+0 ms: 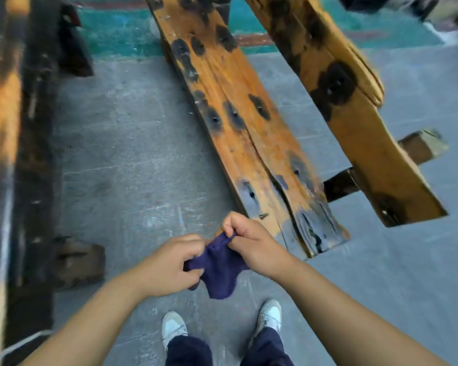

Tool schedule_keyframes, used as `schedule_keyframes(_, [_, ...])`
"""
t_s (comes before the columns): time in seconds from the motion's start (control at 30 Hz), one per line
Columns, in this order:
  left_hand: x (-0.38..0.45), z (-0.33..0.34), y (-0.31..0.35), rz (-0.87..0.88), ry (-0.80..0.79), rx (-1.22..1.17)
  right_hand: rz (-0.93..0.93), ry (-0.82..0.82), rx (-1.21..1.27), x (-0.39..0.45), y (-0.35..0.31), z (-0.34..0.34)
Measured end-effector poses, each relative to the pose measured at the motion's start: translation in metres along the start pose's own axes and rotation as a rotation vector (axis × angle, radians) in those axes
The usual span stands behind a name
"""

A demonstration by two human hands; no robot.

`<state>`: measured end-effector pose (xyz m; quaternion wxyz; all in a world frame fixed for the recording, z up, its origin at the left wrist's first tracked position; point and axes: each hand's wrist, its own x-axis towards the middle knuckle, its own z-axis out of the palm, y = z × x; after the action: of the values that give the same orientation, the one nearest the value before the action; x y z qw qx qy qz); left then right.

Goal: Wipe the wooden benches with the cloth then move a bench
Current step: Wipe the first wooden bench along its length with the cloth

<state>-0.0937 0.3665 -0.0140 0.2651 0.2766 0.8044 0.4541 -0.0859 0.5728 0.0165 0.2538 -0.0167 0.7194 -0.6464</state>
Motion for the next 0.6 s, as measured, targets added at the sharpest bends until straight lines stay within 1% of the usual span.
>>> schedule_keyframes(0.07, [0.029,0.044,0.002,0.006,-0.001,-0.085,0.029,0.024,-0.021,-0.019,0.031,-0.04])
schedule_keyframes(0.17, [0.07,0.11,0.008,0.091,-0.018,-0.113,0.063,-0.008,-0.027,-0.046,0.076,-0.09])
schedule_keyframes(0.2, [0.083,0.131,0.008,0.072,-0.003,-0.144,0.079,-0.005,-0.034,-0.054,0.091,-0.106])
schedule_keyframes(0.27, [0.108,0.168,0.003,-0.044,0.047,-0.156,0.116,0.049,0.008,-0.069,0.121,-0.137])
schedule_keyframes(0.37, [0.14,0.213,-0.013,-0.205,0.076,-0.119,0.146,0.19,0.028,-0.086,0.168,-0.175])
schedule_keyframes(0.43, [0.159,0.242,-0.023,-0.265,0.033,-0.056,0.161,0.264,-0.017,-0.094,0.199,-0.197])
schedule_keyframes(0.5, [0.176,0.265,-0.032,-0.311,-0.024,-0.039,0.157,0.29,-0.065,-0.097,0.224,-0.212])
schedule_keyframes(0.6, [0.195,0.292,-0.049,-0.404,-0.13,-0.152,0.149,0.308,-0.122,-0.095,0.251,-0.226])
